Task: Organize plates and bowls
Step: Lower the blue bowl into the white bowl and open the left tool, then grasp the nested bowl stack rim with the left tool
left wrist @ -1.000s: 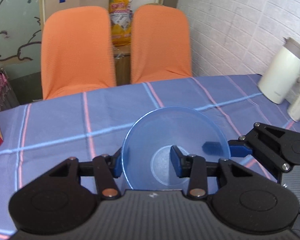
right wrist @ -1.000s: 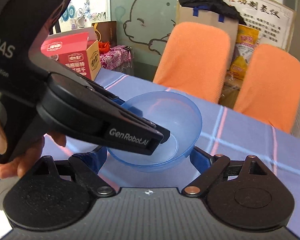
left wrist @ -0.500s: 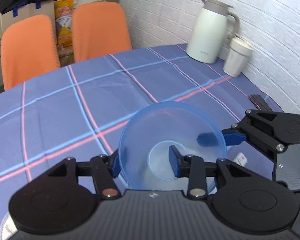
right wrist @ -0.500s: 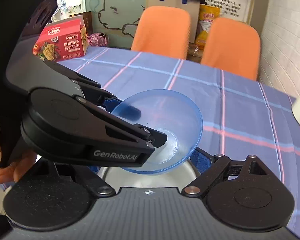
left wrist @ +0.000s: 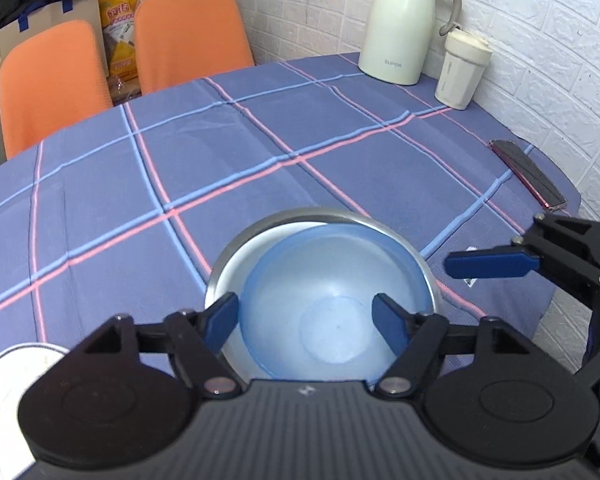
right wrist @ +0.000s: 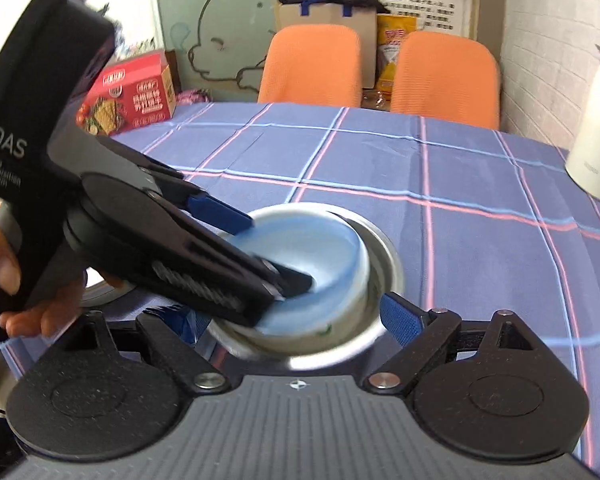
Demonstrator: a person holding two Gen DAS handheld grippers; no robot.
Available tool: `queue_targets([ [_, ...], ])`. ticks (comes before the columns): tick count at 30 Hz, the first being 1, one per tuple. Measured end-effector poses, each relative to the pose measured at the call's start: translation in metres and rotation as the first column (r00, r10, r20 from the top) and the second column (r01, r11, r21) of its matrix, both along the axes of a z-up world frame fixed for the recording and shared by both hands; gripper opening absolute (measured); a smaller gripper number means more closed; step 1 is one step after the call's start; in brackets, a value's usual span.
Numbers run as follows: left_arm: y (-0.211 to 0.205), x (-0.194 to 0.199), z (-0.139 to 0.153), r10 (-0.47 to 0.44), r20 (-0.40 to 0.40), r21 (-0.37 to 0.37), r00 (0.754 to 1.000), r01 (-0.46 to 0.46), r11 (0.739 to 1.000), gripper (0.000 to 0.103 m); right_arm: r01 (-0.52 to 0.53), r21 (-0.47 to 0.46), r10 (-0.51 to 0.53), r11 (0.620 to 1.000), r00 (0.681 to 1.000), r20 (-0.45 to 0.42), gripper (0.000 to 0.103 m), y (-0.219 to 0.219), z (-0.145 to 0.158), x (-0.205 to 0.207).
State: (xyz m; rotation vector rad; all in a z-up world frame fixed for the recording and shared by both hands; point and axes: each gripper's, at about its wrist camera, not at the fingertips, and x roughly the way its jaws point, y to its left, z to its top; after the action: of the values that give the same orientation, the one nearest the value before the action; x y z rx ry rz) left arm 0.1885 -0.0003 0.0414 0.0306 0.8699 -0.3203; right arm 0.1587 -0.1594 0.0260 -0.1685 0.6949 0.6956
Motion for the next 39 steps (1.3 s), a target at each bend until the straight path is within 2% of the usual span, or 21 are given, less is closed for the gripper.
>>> queue_targets([
  [2, 0.006, -0.009, 0.005, 0.000, -0.002, -0.026, 1.000, 0.000, 1.000, 0.080, 0.026, 0.038, -0.025, 0.999, 1.000, -0.005, 0.078, -0.015, -0.002, -0.010],
  [5, 0.017, -0.024, 0.013, 0.024, 0.011, -0.097, 1.000, -0.022, 0.995, 0.101, 0.088, 0.122, -0.086, 0.989, 0.996, -0.020, 0.079, -0.030, -0.008, -0.024],
  [6, 0.022, -0.031, 0.017, 0.043, 0.042, -0.135, 0.998, -0.037, 0.990, 0.101, 0.113, 0.151, -0.111, 0.982, 0.994, -0.023, 0.079, -0.034, -0.011, -0.030],
  [8, 0.026, -0.041, 0.023, 0.060, 0.076, -0.162, 0.995, -0.047, 0.986, 0.101, 0.157, 0.211, -0.156, 0.965, 0.988, -0.018, 0.079, -0.037, -0.017, -0.040],
  [12, 0.026, -0.052, 0.030, 0.132, 0.137, -0.138, 0.982, -0.113, 0.984, 0.101, 0.213, 0.285, -0.220, 0.935, 0.975, -0.007, 0.079, -0.036, -0.024, -0.050],
  [15, 0.030, -0.055, 0.028, 0.192, 0.158, -0.130, 0.969, -0.172, 0.976, 0.101, 0.222, 0.260, -0.239, 0.940, 0.970, 0.035, 0.079, -0.032, -0.022, -0.048],
  [19, 0.036, -0.052, 0.017, 0.247, 0.130, -0.138, 0.960, -0.229, 0.963, 0.101, 0.230, 0.210, -0.247, 0.950, 0.967, 0.058, 0.079, -0.028, -0.022, -0.036],
  [26, 0.041, -0.027, 0.001, 0.272, 0.060, -0.121, 0.961, -0.263, 0.957, 0.101, 0.237, 0.187, -0.247, 0.953, 0.969, 0.030, 0.080, -0.021, -0.029, -0.018],
  [33, 0.045, -0.009, -0.008, 0.282, 0.034, -0.100, 0.959, -0.278, 0.955, 0.101, 0.237, 0.169, -0.243, 0.957, 0.970, 0.015, 0.080, -0.017, -0.031, -0.004],
  [39, 0.043, 0.004, -0.017, 0.275, 0.014, -0.082, 0.961, -0.273, 0.958, 0.101, 0.224, 0.119, -0.227, 0.967, 0.974, 0.007, 0.080, -0.004, -0.035, 0.007],
])
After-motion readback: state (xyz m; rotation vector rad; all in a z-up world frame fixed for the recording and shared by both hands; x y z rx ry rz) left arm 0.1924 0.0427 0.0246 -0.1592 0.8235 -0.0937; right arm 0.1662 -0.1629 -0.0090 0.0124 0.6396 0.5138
